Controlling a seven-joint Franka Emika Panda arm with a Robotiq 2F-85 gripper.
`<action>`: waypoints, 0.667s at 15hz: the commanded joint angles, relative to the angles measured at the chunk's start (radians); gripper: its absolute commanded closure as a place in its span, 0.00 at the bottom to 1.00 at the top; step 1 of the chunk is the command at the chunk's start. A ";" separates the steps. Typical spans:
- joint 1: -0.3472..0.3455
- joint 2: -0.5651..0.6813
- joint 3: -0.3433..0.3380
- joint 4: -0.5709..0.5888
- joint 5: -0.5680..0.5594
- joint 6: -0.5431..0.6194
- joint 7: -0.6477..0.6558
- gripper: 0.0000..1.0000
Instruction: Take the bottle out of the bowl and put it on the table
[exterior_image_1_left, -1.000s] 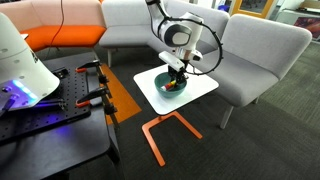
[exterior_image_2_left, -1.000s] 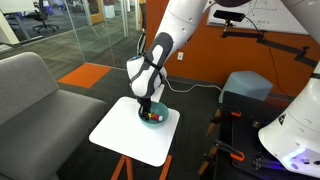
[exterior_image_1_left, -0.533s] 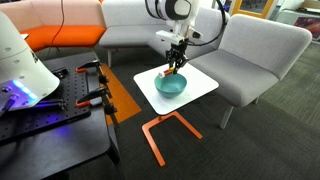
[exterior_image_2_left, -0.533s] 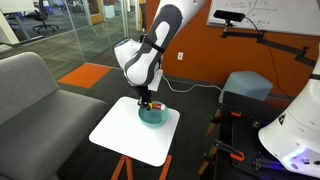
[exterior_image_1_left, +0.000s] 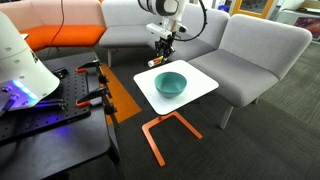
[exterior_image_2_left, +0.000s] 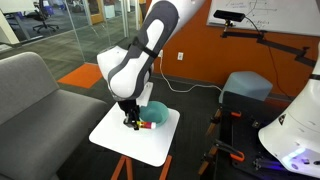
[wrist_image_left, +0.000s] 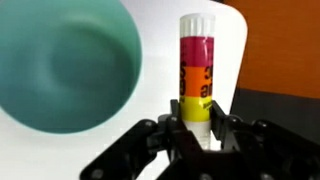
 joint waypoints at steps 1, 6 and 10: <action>0.050 0.080 -0.005 0.040 -0.025 0.045 0.008 0.92; 0.160 0.240 -0.083 0.137 -0.027 0.245 0.167 0.92; 0.213 0.308 -0.139 0.223 -0.018 0.226 0.268 0.92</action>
